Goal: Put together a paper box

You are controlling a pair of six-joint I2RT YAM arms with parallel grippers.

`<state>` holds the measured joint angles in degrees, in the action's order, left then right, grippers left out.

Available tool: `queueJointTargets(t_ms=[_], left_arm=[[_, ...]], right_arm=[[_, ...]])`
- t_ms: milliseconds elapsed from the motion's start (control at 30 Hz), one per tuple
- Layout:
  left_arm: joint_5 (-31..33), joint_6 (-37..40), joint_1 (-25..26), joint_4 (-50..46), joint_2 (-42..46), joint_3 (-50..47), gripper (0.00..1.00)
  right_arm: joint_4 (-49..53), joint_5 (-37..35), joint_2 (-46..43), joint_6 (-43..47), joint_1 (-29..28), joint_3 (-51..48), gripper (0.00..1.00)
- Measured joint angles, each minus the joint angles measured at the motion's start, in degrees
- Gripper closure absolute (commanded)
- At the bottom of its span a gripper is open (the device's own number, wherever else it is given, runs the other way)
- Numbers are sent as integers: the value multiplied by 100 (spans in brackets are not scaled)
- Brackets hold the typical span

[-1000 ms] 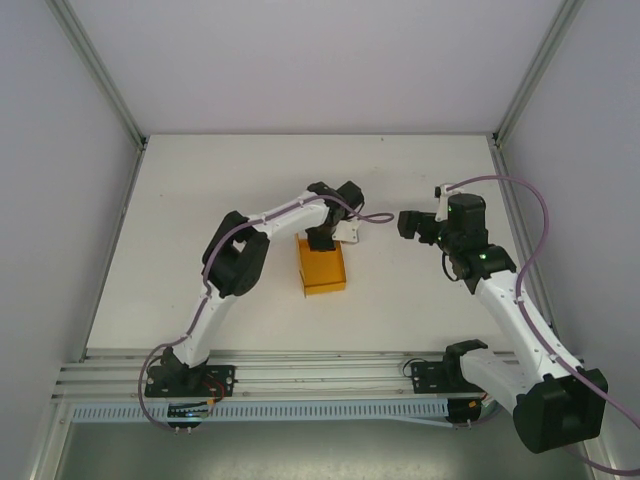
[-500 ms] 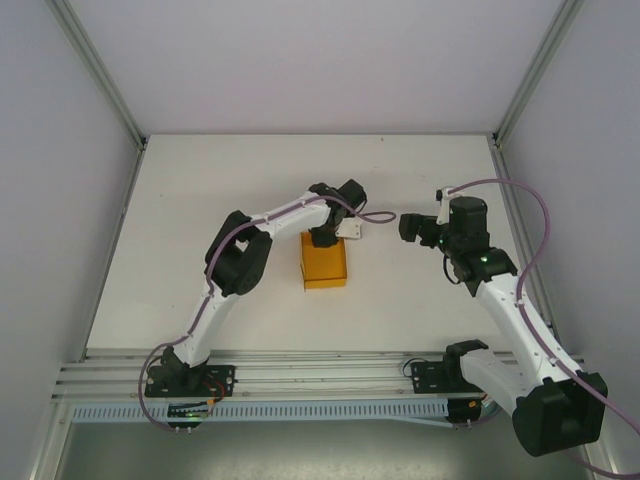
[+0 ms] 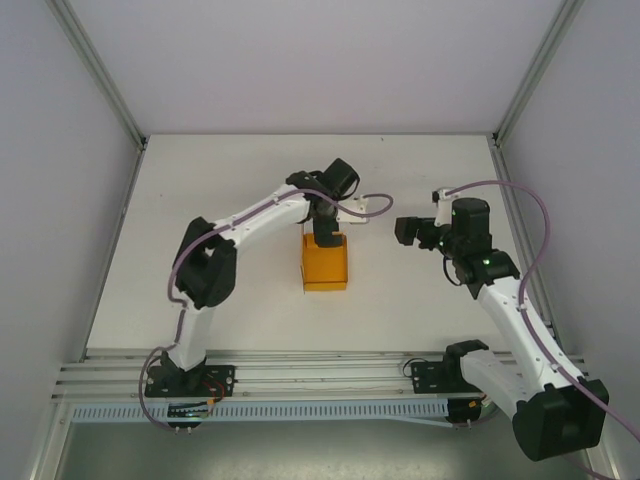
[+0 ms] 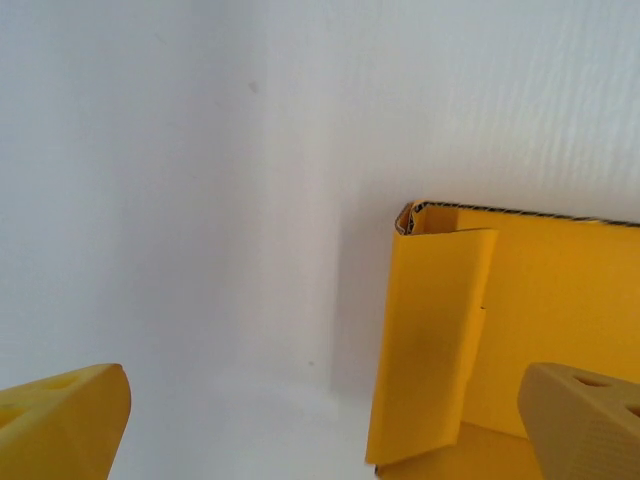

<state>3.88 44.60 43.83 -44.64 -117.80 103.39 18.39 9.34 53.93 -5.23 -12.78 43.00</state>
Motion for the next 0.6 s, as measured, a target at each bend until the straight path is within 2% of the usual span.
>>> queueJointTargets(t_ms=[100, 200, 333, 433, 500, 600], left_arm=[[-118, -111, -26, 411, 538, -404, 1], [-249, -691, -223, 883, 927, -743, 1], [-214, -2275, -1141, 1773, 1731, -1497, 2], [7, -3718, -1958, 2153, 2636, -2267, 2], [118, -4483, -2269, 2249, 3156, -2728, 1], [173, -5416, -2402, 2339, 3740, -3523, 1]], right_arm=[[-55, 334, 358, 232, 4, 35, 3], [-4, 918, 1047, 721, 4, 387, 7], [131, 1843, 2308, 1869, -66, 1425, 10], [555, 2092, 3335, 3025, -393, 2363, 16], [1008, 2072, 4089, 3744, -732, 3099, 20], [1646, 2006, 5176, 4538, -1196, 4188, 22]])
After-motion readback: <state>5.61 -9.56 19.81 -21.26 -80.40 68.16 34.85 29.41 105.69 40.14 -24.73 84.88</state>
